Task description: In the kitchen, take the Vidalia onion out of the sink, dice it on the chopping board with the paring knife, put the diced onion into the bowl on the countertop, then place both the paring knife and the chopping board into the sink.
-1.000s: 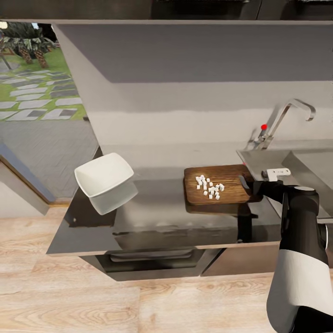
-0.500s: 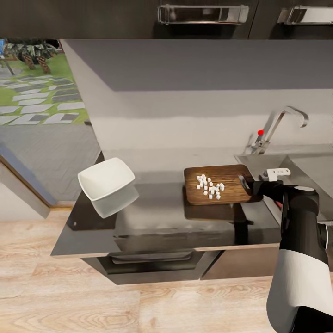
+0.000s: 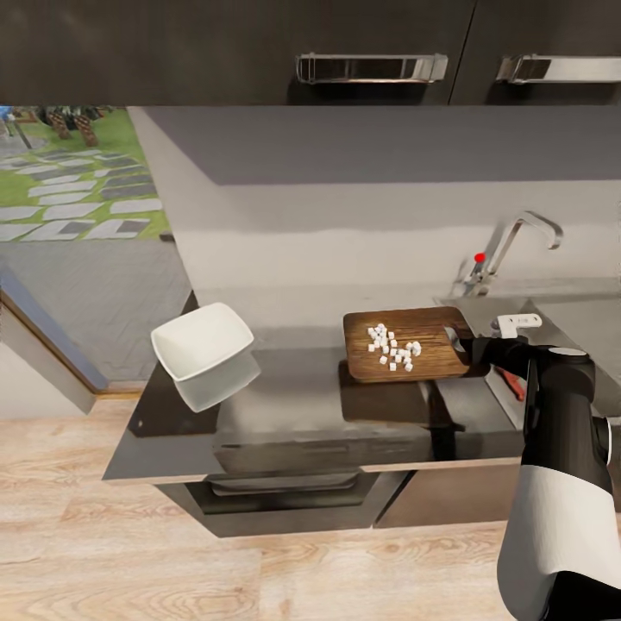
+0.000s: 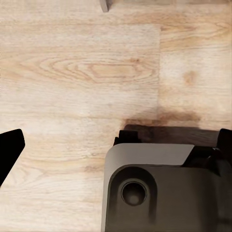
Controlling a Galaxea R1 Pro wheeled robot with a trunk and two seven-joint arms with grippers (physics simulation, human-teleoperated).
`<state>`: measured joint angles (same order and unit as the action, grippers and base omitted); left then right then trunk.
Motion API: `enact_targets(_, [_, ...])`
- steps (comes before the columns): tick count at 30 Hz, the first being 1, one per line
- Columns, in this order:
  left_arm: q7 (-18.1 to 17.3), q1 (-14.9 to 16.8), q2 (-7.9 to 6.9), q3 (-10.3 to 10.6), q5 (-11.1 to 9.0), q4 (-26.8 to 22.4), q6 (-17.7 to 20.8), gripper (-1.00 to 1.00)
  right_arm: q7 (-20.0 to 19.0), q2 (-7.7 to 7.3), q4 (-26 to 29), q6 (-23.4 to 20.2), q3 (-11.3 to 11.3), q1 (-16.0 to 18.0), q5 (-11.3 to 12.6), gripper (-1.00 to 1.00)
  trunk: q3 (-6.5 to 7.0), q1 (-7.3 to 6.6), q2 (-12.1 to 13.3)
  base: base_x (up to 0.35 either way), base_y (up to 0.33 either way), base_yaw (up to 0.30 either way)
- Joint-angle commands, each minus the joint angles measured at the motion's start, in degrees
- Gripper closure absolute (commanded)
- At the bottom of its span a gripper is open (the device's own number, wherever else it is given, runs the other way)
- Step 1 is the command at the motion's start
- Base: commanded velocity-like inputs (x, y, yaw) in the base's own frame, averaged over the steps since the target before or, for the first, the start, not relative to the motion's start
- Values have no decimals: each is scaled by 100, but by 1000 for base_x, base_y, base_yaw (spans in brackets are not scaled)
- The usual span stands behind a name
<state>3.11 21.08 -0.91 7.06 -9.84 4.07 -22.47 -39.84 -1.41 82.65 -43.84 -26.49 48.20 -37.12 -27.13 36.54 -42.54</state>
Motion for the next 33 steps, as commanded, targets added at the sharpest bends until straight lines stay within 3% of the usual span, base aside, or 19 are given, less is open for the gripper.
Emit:
enact_targets(1, [6,10,3,50,-44,24,-38,-100,-59,0,5,-11,-6,5,-58,100,22,-21,36,0,0,0])
enact_targets(21, [6,10,0,50,-44,24,-38,-100,-59,4,5,-18,0,5,-70,100,523,-460,839,0,0,0])
enact_targets(27, [6,10,-5,50,-44,24,-38,-100,-66,24,-3,-44,129,5,-514,100,542,-482,879,0,0,0])
enact_targets(33, [6,10,-6,50,-44,24,-40,-100,-68,22,-3,-182,168,5,-592,100,542,-482,879,0,0,0])
